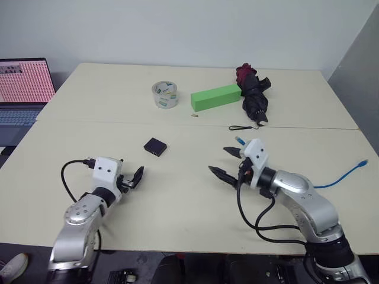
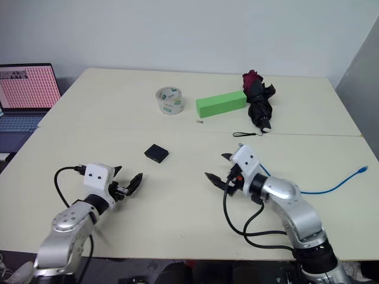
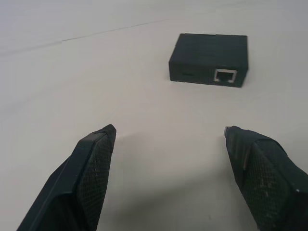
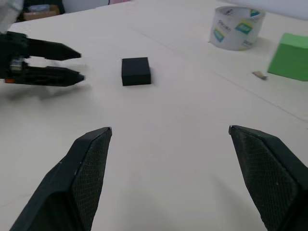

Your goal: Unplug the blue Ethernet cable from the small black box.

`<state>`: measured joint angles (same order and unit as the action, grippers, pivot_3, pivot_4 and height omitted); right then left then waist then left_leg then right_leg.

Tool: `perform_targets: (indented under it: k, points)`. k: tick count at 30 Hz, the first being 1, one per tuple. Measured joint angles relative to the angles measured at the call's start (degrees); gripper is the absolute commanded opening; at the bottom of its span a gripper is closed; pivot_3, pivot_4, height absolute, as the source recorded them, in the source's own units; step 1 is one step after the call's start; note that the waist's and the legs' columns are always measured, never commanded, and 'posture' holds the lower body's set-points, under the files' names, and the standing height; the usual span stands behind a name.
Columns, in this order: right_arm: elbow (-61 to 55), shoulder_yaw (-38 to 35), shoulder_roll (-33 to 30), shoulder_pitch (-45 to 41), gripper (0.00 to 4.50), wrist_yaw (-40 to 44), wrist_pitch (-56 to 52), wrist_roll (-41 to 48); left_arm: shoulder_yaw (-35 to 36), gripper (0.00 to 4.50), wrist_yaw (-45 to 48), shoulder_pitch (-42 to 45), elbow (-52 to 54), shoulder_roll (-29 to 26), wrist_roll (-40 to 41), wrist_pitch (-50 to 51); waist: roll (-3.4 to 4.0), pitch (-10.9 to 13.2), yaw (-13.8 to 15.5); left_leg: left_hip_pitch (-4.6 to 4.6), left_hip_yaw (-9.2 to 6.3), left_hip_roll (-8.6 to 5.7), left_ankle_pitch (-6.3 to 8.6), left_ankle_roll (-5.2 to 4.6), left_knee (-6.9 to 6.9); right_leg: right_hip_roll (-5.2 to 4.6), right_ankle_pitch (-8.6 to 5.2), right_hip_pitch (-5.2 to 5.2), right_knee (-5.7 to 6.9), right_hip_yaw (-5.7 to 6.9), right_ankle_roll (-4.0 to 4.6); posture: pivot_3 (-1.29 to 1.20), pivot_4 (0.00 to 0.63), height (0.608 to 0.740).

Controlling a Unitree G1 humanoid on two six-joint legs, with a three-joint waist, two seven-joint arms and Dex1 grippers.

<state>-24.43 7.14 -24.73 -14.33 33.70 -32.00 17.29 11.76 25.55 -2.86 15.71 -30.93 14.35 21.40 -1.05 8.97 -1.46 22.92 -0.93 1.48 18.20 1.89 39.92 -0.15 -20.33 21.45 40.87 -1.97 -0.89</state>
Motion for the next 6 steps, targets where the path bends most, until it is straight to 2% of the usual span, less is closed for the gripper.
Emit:
perform_targets:
  k: [6]
  points:
    - [-0.98,-6.14,-4.6,4.38,4.13,0.49,-0.91,1.85,3.11,3.8,8.69,-2.19,7.15,-6.52,5.84,2.45,0.04,0.02,-0.13,-0.06,0.02,0.01,0.01,-0.01,-0.03,0.03,0.0,-0.02,0.02,-0.02,0.0,0.0,0.15,0.74]
